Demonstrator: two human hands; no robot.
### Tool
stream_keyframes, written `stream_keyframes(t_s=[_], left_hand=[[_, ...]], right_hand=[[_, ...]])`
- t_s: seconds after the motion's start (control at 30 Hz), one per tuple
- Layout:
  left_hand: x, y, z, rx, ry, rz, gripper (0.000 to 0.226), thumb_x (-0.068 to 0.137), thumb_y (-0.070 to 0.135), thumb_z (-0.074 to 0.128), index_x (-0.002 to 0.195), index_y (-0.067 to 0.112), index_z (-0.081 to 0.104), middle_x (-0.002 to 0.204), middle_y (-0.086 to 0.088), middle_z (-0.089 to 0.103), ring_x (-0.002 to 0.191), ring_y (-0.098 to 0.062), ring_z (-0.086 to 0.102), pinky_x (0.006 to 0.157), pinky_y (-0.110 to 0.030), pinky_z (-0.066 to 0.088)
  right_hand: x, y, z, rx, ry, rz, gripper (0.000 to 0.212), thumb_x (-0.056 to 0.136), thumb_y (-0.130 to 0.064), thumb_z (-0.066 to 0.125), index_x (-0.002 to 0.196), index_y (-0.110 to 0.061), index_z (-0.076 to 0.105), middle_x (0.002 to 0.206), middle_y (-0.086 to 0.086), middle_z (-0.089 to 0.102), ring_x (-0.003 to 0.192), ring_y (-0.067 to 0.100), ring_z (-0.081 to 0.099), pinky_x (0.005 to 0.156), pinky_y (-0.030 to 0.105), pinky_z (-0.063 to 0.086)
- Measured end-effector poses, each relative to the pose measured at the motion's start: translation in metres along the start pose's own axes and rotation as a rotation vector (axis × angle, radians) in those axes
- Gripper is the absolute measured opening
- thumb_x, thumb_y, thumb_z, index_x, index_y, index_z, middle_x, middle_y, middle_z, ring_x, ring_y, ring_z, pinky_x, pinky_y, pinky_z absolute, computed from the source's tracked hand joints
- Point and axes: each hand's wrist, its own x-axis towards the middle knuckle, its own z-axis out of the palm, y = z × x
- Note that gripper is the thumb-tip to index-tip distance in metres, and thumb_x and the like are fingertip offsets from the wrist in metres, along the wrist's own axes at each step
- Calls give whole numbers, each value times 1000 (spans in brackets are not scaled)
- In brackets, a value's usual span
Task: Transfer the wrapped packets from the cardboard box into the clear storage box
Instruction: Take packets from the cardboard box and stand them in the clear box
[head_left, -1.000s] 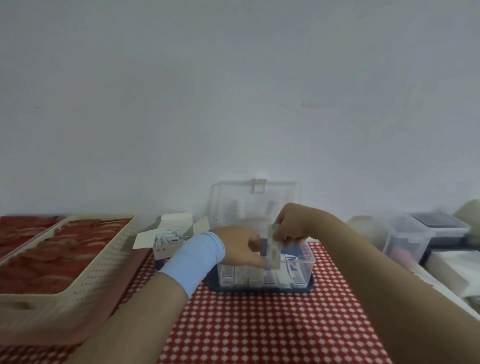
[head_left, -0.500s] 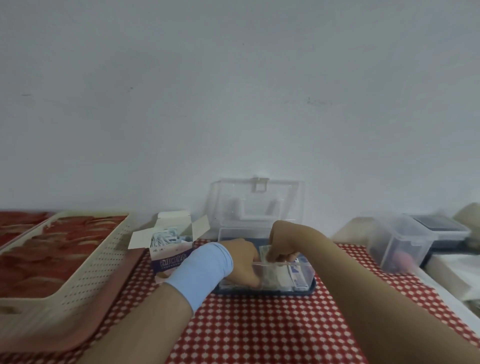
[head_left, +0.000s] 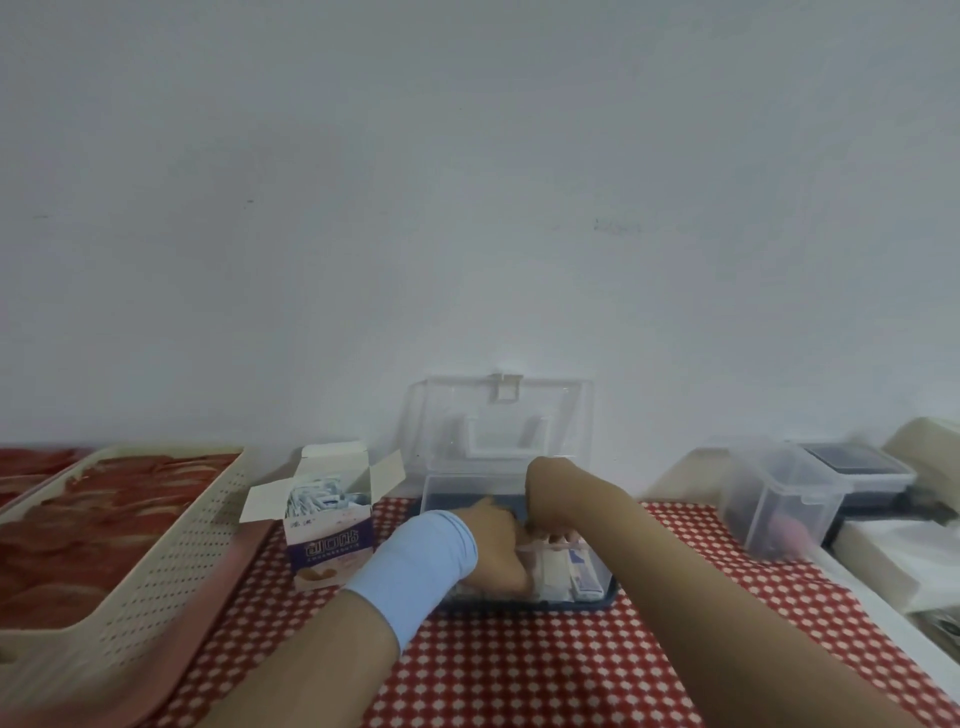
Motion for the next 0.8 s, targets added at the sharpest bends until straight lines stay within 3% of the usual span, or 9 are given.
stream_keyframes(t_s=[0.1,0.23,0.3,0.37,0.47,0.53,0.6,0.7,0.8], left_hand=[[1,0,-1,-15,-34,9,22,77,40,59,60,28,54,73,4,56,71,-18,55,80,-37,55],[0,-1,-1,-57,-14,4,17,76,37,61,64,26,58,74,2,58,70,-18,54,73,-32,53],[-2,0,-1,-72,-7,22,12,77,38,61,76,26,66,88,-1,65,77,-20,60,79,-36,57],[-2,-1,-2,-59,9,42,28,76,42,59,98,28,70,105,0,67,90,-23,64,87,-40,57],[-3,6,-1,-52,49,84,18,76,44,53,83,31,62,106,-2,64,99,-25,61,93,-46,55],[0,11,0,71,6,108,36,78,48,53,111,35,63,136,-1,53,123,-23,46,107,-49,43],[1,16,-2,156,-30,88,58,79,54,54,136,44,52,155,3,33,140,-24,27,115,-51,31],[5,17,-2,114,-76,18,52,78,57,58,129,49,57,146,3,34,136,-25,28,114,-51,31],[9,16,0,58,-61,-15,68,69,59,59,135,41,54,142,3,38,134,-25,34,109,-50,37]], right_hand=[[3,9,-4,36,26,-8,19,94,-10,65,77,-8,57,102,11,76,79,21,72,72,29,59],[1,15,-4,136,45,-36,9,95,-7,60,87,-6,59,102,15,74,79,26,76,77,39,63],[-1,15,-1,89,48,-70,3,94,-8,63,92,-6,63,99,13,71,79,26,73,74,35,62],[-4,15,3,13,51,-116,10,94,-9,59,101,-5,66,90,9,66,78,25,65,72,31,56],[-8,16,2,-63,41,-153,7,95,-7,58,89,-6,62,74,5,56,74,25,57,74,32,51],[-7,18,-3,-73,33,-153,8,94,-8,62,87,-5,65,81,8,68,75,24,65,79,32,57],[-5,22,-9,-53,22,-154,14,93,-10,66,103,-3,72,96,9,75,84,24,72,84,34,60],[-6,28,-18,4,35,-153,22,94,-9,64,114,-2,70,106,13,75,88,28,74,84,38,61],[-8,27,-19,23,9,-162,25,93,-5,57,116,-2,68,103,14,75,85,29,75,80,38,61]])
